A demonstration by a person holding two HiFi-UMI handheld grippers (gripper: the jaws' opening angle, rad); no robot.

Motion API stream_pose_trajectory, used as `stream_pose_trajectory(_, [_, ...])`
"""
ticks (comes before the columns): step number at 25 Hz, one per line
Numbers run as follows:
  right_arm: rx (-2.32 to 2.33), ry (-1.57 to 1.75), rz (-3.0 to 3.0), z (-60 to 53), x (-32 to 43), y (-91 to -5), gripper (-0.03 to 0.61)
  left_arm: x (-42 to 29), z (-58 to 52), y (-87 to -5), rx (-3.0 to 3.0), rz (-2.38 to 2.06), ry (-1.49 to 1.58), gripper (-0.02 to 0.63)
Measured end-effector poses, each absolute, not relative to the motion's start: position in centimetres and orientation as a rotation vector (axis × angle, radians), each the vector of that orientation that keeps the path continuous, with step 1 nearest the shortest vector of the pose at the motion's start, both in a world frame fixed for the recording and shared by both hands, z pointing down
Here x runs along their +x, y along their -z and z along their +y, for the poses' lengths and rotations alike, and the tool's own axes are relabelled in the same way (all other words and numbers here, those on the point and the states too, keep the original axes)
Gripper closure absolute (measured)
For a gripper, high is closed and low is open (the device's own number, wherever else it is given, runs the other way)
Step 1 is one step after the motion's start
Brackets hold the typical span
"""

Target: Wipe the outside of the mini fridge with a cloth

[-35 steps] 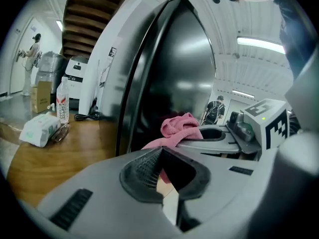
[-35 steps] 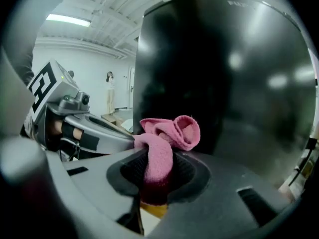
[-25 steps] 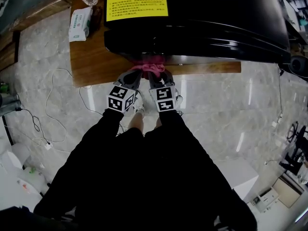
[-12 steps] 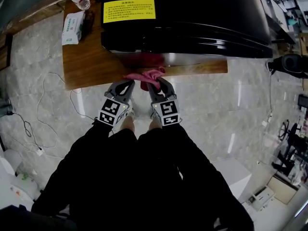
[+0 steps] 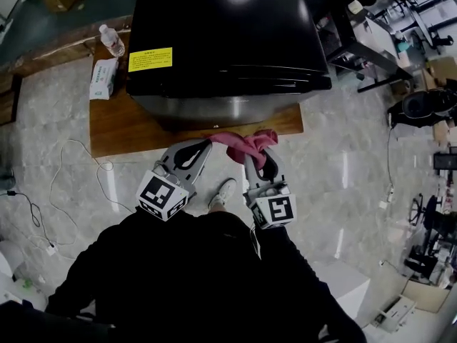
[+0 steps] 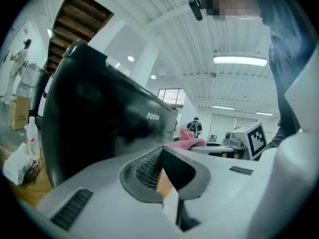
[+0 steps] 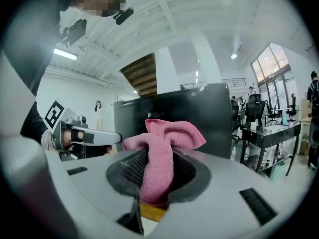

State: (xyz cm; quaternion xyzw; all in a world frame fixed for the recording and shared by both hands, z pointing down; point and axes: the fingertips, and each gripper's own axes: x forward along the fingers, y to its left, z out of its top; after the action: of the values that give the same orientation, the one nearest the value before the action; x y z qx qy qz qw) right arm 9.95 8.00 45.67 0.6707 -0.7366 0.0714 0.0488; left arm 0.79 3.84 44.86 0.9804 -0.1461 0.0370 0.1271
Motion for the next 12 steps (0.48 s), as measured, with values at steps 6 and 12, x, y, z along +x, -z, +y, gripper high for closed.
stream_pose_trajectory(6, [2.129,-0.029,-2.296,7.4,16.6,-38.9,0.476,7.6,4.9,-39.6,2.887,-0.409,-0.074,0.607])
stream_pose_trajectory(12, [2.105,0.047,-2.345,5.1,22.4,-35.9,0.476,12.9,5.2,-35.5,2.949,-0.489,0.023,0.607])
